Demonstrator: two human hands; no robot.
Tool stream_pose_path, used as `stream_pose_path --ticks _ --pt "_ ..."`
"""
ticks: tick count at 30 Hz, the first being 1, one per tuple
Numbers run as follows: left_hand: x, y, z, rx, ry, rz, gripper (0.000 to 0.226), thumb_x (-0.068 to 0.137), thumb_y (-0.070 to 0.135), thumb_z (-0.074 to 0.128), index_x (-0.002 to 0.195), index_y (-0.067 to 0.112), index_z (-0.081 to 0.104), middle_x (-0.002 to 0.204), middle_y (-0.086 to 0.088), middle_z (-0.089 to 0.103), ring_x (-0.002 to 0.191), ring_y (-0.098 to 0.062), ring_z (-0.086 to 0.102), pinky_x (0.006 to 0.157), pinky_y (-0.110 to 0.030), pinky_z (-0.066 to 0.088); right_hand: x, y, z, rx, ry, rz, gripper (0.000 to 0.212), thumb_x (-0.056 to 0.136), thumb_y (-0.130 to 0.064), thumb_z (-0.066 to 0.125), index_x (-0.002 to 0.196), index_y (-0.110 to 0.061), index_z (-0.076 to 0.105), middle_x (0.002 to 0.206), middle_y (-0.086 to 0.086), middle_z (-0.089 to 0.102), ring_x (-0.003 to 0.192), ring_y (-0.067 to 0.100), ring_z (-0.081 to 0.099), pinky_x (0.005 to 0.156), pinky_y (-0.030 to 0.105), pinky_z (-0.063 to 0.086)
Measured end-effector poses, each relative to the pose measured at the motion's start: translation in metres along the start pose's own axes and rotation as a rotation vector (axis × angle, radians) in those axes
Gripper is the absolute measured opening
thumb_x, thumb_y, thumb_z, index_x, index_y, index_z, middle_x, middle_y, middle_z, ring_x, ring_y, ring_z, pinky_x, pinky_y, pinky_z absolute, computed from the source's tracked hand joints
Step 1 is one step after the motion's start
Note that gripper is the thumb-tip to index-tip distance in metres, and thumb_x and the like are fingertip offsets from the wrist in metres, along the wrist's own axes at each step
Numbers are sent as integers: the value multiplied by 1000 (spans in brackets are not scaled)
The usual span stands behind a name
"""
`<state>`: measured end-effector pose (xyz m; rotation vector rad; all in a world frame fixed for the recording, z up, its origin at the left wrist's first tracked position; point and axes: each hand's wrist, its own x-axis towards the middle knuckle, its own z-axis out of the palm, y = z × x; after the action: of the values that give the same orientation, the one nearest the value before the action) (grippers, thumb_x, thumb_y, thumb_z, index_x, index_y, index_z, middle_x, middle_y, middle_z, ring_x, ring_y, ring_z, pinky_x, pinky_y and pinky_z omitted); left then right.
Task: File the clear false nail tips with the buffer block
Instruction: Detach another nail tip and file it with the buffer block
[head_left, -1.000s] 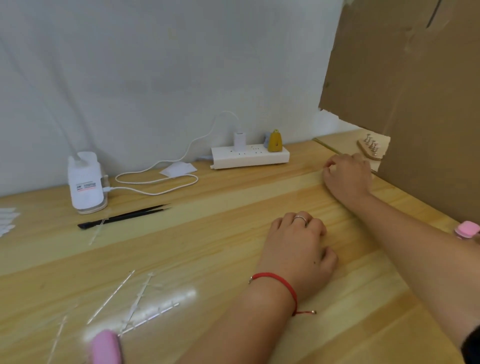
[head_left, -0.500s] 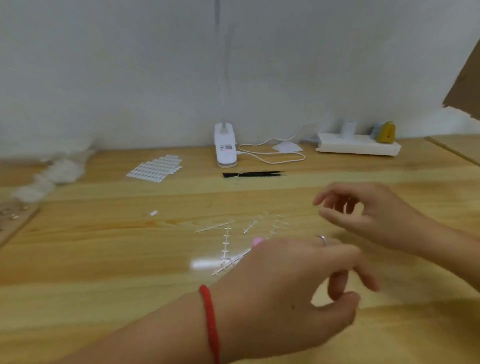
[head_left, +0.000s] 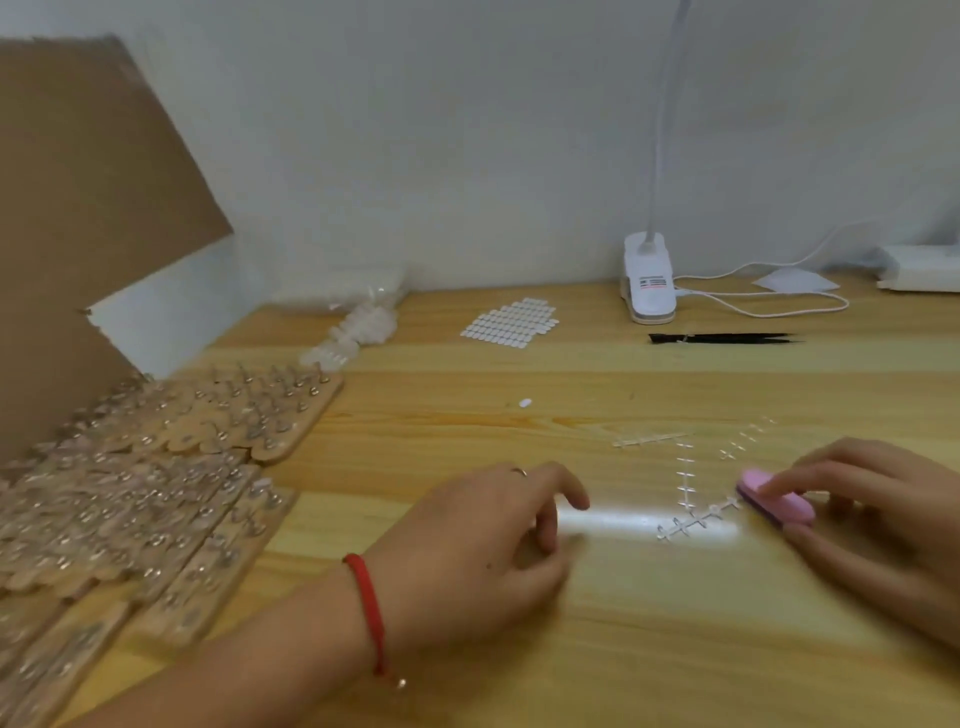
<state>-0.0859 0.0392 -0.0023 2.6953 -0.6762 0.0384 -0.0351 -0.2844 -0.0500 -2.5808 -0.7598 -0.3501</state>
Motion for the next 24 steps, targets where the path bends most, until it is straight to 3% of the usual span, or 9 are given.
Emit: stream_pose_path --ticks 3,5,9,14,16,18,20,24 --pt "5 -35 -21 235 89 -119 37 83 41 56 118 38 44 102 20 54 100 -2 42 80 -21 28 -6 21 13 30 18 59 25 86 -60 50 109 -53 58 113 -19 59 84 4 58 63 20 42" --pt "10 -64 -38 479 129 -259 48 81 40 57 126 33 41 120 11 50 116 -12 38 93 -26 26 -11 28 18 120 50 101 27 86 -63 50 109 -51 60 113 -16 59 84 8 58 65 22 43" --pt "24 -119 -68 761 47 -619 66 79 41 57 136 19 34 132 -9 48 123 -28 39 99 -37 33 -14 21 14 274 135 87 31 84 -71 49 104 -51 62 105 -18 60 75 17 57 63 36 44" --pt "34 -171 -86 708 -60 -812 74 78 50 58 139 17 32 129 -14 53 125 -31 41 98 -37 34 -6 -4 -9 280 147 79 45 77 -81 45 92 -44 67 94 -28 60 60 12 50 55 35 41" --pt "37 -182 -87 678 -67 -827 75 78 52 58 138 17 32 126 -15 55 122 -31 43 97 -38 34 -5 -14 -16 295 130 44 55 77 -83 43 89 -34 65 95 -21 62 63 10 51 59 33 43" --pt "39 -188 -87 674 -53 -833 76 77 52 59 139 17 32 123 -14 57 120 -31 46 96 -38 34 -2 -22 -21 312 121 19 48 81 -78 47 93 -36 66 95 -12 63 66 8 55 61 32 46" --pt "40 -193 -86 690 -31 -836 74 76 52 58 138 18 34 120 -13 59 117 -30 48 96 -39 33 -2 -22 -23 329 149 12 35 84 -70 54 100 -41 66 98 -13 63 72 6 58 64 30 47" --pt "45 -199 -89 713 -20 -851 74 73 55 60 135 20 38 121 -11 58 116 -29 49 96 -39 30 2 -18 -18 289 177 -33 28 90 -63 49 105 -44 63 104 -14 61 70 10 55 64 21 41"
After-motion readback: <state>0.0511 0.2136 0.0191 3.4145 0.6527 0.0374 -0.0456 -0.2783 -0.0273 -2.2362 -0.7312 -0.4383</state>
